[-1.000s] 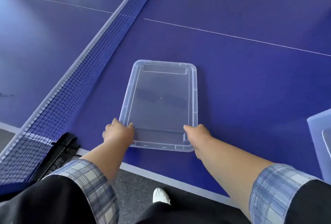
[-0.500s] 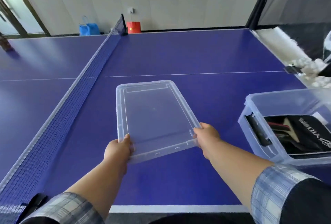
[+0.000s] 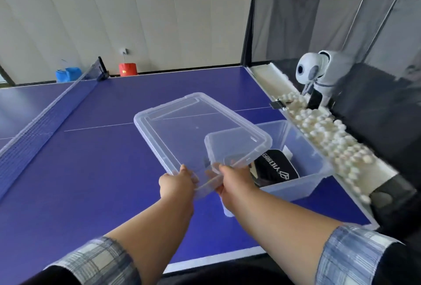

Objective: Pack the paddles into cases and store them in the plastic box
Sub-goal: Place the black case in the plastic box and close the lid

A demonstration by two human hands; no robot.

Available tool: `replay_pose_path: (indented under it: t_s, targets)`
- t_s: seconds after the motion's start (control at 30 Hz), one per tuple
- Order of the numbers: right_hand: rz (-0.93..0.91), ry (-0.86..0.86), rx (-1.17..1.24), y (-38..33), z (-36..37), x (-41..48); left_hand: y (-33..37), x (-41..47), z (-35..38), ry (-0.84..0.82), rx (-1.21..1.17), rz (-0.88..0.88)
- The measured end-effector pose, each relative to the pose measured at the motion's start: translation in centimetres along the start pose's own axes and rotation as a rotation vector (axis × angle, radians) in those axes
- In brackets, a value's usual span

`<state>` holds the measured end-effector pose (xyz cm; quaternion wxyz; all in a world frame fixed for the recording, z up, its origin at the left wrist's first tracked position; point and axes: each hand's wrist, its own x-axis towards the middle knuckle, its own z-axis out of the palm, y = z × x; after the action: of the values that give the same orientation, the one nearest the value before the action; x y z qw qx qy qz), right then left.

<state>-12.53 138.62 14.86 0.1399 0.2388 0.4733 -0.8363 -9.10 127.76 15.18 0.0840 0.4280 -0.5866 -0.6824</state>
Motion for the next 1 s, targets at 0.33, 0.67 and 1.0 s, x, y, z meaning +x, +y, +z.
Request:
replay_pose_path:
  t_s: [0.33, 0.67, 1.0]
  targets:
    - [-0.082, -0.054, -0.254, -9.5, -13.0, 3.9, -2.9, -3.2, 6.3, -0.038, 0.440, 0.140]
    - [-0.052, -0.062, -0.474, -15.8, -18.6, 8.3, -3.1, -2.7, 10.6, -0.699, 1.445, 1.352]
    - [-0.124, 0.080, -0.783, -19.3, -22.4, 15.7, -3.9, -2.5, 18.2, -0.820, 1.442, 1.706]
